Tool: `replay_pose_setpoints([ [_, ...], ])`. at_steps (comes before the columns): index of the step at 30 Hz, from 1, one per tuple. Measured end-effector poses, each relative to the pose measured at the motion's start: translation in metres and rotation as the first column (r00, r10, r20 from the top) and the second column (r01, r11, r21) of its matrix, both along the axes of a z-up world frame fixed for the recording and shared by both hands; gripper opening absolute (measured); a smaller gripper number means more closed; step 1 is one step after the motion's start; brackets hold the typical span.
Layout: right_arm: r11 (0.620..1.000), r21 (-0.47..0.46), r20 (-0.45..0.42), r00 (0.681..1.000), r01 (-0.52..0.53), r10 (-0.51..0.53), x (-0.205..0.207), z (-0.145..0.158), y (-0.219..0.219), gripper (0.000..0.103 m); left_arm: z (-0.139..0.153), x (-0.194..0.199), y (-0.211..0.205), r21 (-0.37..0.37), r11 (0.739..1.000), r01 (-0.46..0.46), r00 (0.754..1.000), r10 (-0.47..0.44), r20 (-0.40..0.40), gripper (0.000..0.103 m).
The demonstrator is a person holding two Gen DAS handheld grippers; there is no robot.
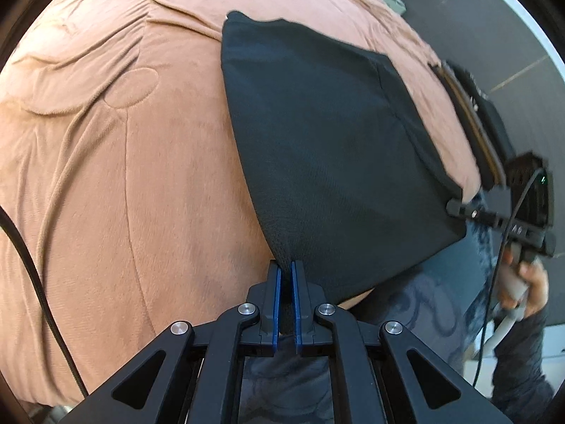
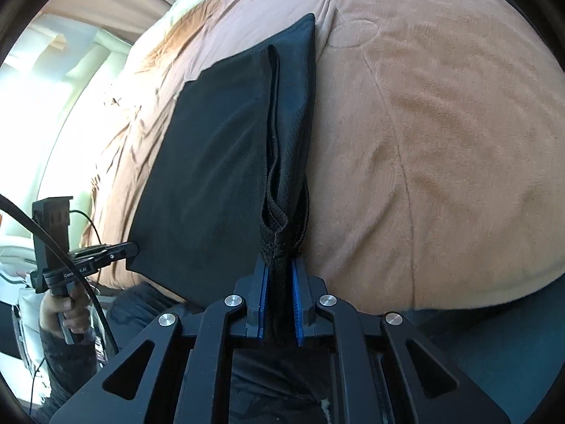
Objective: Fold small clothes
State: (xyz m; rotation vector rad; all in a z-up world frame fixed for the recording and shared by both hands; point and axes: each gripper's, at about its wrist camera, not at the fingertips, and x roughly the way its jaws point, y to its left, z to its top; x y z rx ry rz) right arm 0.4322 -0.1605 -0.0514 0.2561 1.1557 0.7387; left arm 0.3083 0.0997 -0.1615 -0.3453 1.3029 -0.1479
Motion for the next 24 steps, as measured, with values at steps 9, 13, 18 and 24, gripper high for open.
replay_pose_setpoints([
  [9,0.999,0.05,0.05,0.999,0.0,-0.002,0.029,0.014,-0.004,0.068,-0.012,0.028,0.03,-0.095,0.988,-0.12,0.992,0.122,0.021,0.044],
  [13,0.995,0.098,0.034,0.999,-0.013,0.01,0.052,0.009,0.004,0.068,-0.022,0.045,0.047,-0.149,0.974,-0.173,0.984,0.178,0.026,0.044],
  [18,0.988,0.152,0.014,1.0,-0.017,0.015,0.08,-0.006,0.012,0.064,-0.028,0.066,0.055,-0.18,0.966,-0.185,0.98,0.194,0.037,0.044],
  [24,0.979,0.202,-0.008,1.0,-0.027,0.03,0.106,-0.02,0.024,0.051,-0.03,0.092,0.058,-0.181,0.966,-0.185,0.979,0.197,0.051,0.034],
])
